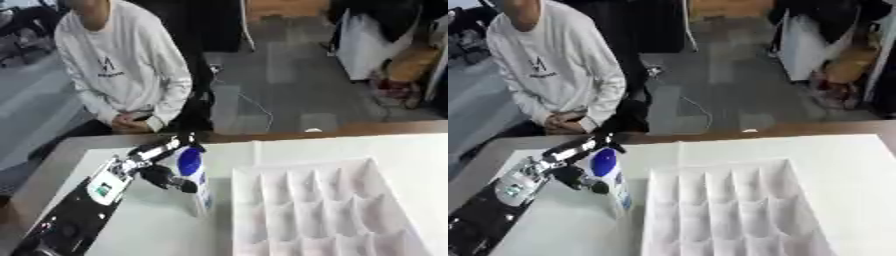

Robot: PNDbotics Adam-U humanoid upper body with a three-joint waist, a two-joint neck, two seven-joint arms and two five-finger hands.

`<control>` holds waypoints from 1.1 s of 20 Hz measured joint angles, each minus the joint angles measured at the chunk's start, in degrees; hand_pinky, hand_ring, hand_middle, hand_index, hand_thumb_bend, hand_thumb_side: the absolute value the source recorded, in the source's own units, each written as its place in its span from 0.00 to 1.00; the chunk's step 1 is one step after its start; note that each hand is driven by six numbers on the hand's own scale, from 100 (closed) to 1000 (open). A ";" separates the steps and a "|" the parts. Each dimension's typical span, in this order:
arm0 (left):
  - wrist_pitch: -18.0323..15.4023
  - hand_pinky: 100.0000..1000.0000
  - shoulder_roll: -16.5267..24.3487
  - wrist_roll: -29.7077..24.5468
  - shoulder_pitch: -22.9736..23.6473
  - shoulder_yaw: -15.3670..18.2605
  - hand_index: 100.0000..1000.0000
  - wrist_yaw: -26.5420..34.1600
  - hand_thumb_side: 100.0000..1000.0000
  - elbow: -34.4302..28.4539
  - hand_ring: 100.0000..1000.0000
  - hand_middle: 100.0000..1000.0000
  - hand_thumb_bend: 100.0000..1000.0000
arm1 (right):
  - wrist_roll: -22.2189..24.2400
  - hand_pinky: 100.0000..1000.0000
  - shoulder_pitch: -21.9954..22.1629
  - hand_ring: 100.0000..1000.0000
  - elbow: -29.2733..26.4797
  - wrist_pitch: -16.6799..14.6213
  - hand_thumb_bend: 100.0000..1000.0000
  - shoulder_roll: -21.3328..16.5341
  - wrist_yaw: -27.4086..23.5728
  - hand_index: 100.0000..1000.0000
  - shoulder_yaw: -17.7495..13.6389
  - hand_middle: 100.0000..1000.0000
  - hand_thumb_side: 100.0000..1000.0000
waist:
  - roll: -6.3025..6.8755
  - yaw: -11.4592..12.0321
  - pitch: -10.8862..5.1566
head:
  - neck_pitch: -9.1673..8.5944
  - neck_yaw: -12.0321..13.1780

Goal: Pick up objects on the table and place them in the box.

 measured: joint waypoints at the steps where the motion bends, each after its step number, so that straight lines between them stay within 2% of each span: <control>1: 0.03 0.95 -0.21 -0.03 0.01 0.00 0.95 0.13 0.57 0.03 0.75 0.95 1.00 | 0.03 0.33 0.00 0.46 0.00 -0.02 0.23 0.00 0.00 0.61 0.01 0.48 0.89 | 0.00 -0.03 0.01 | 0.00 0.04; 8: 0.87 0.90 -0.72 -0.87 0.14 0.33 0.92 3.03 0.57 1.12 0.61 0.89 1.00 | 0.47 0.33 -0.03 0.46 0.00 -0.03 0.24 0.01 -0.03 0.61 0.15 0.48 0.90 | 0.00 -0.30 0.26 | -0.01 0.07; 16: 2.59 0.86 -1.45 -2.59 0.50 0.40 0.91 6.82 0.55 2.49 0.55 0.85 1.00 | 0.78 0.33 -0.52 0.46 0.00 -0.04 0.24 0.04 -0.06 0.61 0.31 0.48 0.90 | -0.01 -0.48 0.37 | -0.05 0.41; 18: 2.98 0.84 -1.66 -2.98 0.50 0.52 0.90 7.37 0.53 2.69 0.51 0.82 1.00 | 0.93 0.33 -0.52 0.46 0.00 -0.01 0.24 0.04 -0.07 0.61 0.31 0.48 0.89 | -0.01 -0.52 0.38 | -0.06 0.54; 22: 3.28 0.73 -1.67 -3.28 0.51 0.71 0.86 8.13 0.49 2.91 0.37 0.74 0.93 | 0.98 0.33 -0.53 0.46 0.00 -0.01 0.23 0.05 -0.09 0.61 0.31 0.48 0.89 | -0.01 -0.64 0.41 | -0.06 0.56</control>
